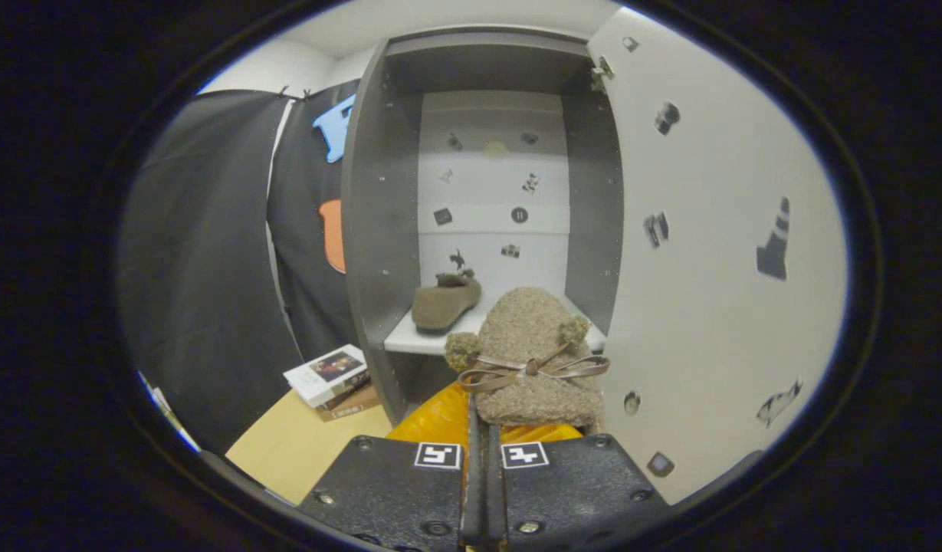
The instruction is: Open the shoe cabinet door, grab the shoes and put them into the shoe cabinet, then close the shoe cabinet door.
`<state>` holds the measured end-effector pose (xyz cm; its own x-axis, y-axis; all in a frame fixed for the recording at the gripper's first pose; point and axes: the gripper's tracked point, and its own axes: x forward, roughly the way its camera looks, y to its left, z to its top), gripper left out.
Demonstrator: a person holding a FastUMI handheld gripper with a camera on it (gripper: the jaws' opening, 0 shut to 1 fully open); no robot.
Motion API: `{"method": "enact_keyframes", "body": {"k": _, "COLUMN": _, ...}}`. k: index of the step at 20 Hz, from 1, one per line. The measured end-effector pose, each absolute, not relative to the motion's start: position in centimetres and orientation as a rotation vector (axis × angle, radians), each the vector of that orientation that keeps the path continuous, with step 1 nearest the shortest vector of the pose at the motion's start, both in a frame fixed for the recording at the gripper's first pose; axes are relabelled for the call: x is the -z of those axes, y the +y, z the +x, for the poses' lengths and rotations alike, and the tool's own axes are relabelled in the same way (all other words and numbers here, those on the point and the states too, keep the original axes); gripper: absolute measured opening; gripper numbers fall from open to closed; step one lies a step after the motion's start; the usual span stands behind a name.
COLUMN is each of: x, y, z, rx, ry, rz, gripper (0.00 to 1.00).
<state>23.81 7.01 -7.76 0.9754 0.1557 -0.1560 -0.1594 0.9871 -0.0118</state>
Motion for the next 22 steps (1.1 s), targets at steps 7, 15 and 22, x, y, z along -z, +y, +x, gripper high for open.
{"method": "enact_keyframes", "body": {"k": 7, "x": 0.8, "y": 7.8, "z": 34.6, "rx": -0.181, "ry": 0.077, "rz": -0.033, "gripper": 0.06}}
{"method": "enact_keyframes", "body": {"k": 15, "x": 2.3, "y": 9.0, "z": 47.0, "rx": -0.159, "ry": 0.145, "rz": -0.067, "gripper": 0.06}}
{"method": "enact_keyframes", "body": {"k": 22, "x": 7.5, "y": 8.4, "z": 52.9, "rx": -0.116, "ry": 0.314, "rz": -0.031, "gripper": 0.06}}
